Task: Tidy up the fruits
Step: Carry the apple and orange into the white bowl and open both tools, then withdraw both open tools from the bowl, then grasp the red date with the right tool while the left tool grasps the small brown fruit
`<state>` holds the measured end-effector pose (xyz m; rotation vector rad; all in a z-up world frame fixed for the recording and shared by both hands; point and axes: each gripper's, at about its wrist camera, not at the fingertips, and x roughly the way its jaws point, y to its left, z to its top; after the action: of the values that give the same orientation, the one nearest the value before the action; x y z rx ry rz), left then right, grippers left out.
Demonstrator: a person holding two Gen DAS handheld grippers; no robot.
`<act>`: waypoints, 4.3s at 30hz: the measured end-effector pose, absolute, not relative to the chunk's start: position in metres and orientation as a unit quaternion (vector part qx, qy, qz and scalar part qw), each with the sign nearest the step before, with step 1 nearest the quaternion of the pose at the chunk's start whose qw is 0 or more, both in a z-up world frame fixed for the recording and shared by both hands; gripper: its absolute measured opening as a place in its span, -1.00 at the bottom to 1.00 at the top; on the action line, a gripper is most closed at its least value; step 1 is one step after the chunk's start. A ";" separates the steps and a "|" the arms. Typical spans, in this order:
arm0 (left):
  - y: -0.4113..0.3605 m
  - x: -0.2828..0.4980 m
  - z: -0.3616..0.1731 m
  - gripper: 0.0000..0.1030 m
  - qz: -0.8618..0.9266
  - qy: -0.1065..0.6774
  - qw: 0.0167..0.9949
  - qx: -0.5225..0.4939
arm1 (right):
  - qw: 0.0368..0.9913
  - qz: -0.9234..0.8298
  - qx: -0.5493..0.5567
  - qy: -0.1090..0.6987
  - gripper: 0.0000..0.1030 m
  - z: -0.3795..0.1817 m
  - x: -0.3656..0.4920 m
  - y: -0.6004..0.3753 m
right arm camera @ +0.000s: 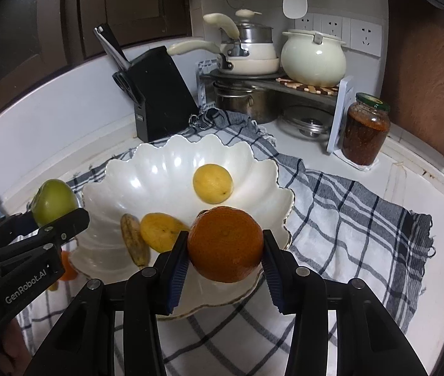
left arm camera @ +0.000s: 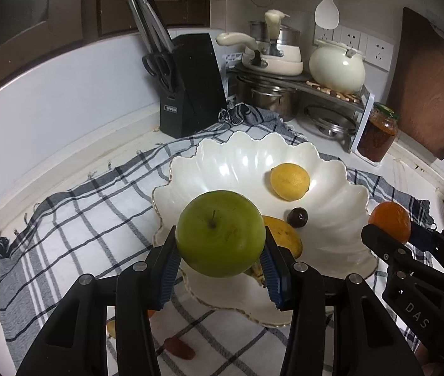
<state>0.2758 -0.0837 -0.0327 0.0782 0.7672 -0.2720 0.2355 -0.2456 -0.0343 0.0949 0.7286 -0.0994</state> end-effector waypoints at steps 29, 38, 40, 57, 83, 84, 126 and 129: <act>-0.087 0.288 -0.067 0.19 -0.144 0.413 0.898 0.041 | 0.922 -0.054 0.044 0.382 0.32 -0.053 0.248 -0.244; -0.078 0.277 -0.050 0.64 -0.114 0.388 0.913 0.052 | 0.931 -0.097 0.037 0.351 0.74 -0.032 0.236 -0.248; -0.074 0.273 -0.046 0.68 -0.110 0.385 0.915 0.049 | 0.931 -0.099 0.038 0.350 0.74 -0.030 0.233 -0.246; -0.038 0.241 -0.019 0.78 -0.079 0.361 0.928 0.041 | 0.943 -0.075 0.035 0.322 0.74 -0.004 0.205 -0.214; 0.069 0.192 -0.027 0.78 0.010 0.356 0.934 0.027 | 0.949 0.015 -0.002 0.316 0.73 -0.015 0.180 -0.110; 0.072 0.191 -0.029 0.78 0.012 0.358 0.933 0.026 | 0.948 0.019 -0.004 0.316 0.72 -0.017 0.179 -0.107; 0.107 0.201 -0.116 0.77 0.045 0.423 0.904 0.032 | 0.901 0.087 -0.035 0.423 -0.35 -0.127 0.220 -0.059; 0.106 0.202 -0.117 0.77 0.045 0.424 0.904 0.034 | 0.900 0.091 -0.035 0.425 -0.44 -0.130 0.221 -0.059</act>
<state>0.2016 0.1055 -0.1171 0.0696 0.8766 0.0935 0.2210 -0.0589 -0.1298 -0.0714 0.8789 0.1886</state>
